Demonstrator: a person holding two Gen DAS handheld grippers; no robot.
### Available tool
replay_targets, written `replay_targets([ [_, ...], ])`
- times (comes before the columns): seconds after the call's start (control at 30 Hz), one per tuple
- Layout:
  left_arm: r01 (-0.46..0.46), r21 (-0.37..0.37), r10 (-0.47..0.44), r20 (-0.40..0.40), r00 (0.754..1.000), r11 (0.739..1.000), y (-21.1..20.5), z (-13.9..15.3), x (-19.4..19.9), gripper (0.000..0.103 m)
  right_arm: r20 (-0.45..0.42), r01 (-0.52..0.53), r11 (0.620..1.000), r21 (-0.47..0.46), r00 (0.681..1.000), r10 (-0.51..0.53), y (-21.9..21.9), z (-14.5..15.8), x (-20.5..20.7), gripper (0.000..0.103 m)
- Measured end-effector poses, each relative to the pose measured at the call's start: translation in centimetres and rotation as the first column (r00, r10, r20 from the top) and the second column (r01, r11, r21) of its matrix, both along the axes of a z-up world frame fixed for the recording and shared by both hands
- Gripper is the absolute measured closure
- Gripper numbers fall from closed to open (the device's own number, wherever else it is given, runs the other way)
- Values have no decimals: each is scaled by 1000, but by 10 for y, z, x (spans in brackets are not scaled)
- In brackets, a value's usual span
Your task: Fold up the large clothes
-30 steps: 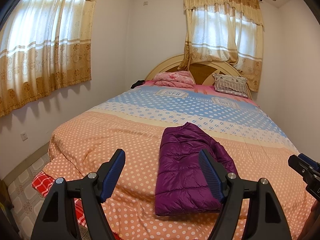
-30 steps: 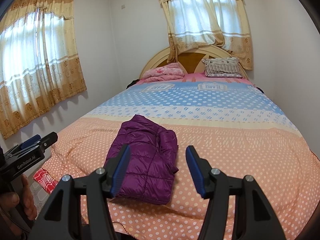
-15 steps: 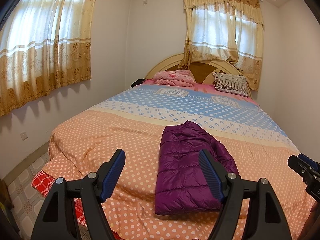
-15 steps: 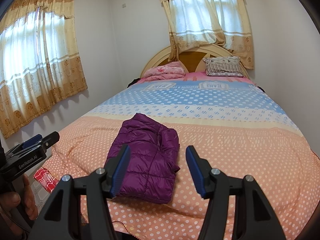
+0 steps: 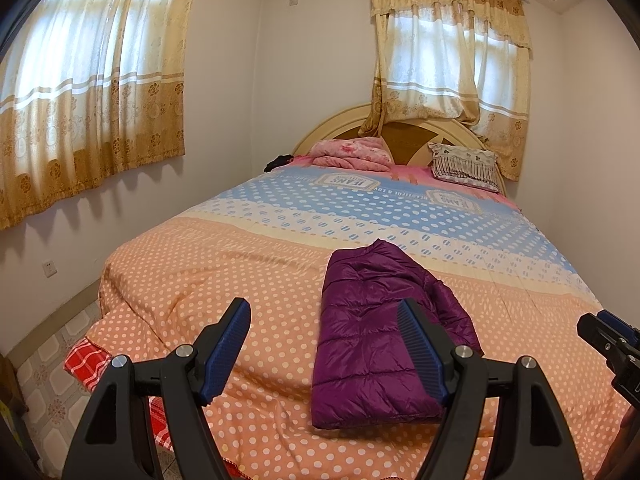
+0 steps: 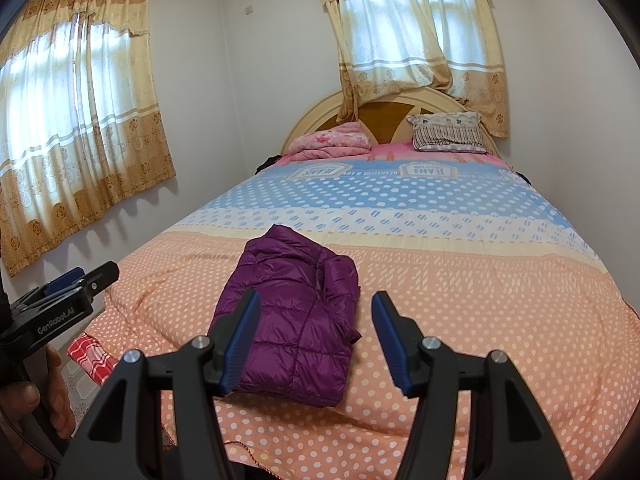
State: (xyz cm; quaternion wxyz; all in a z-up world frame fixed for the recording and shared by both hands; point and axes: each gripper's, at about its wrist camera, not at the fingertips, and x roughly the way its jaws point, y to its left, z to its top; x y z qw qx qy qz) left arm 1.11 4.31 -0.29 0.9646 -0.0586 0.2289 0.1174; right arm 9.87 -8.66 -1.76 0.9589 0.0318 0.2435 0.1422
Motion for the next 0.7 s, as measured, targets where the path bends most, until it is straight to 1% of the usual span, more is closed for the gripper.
replay_targets([
  [0.13,10,-12,-10,-20,1000,1000,2,-2,3,27,-1,-2,1000,0,1000,2,0,0,0,42],
  [0.3,8,6,-7,-25,1000,1000,-1,-4,4,27,-2,-3,1000,1,1000,3,0,-2,1,42],
  [0.53,-2,14,3,-38,999,1000,0,-7,6,27,-3,-7,1000,0,1000,7,0,-3,0,42],
  [0.7,0,27,0,-32,1000,1000,-2,-9,5,27,-6,-9,1000,-1,1000,9,0,-5,-2,42],
])
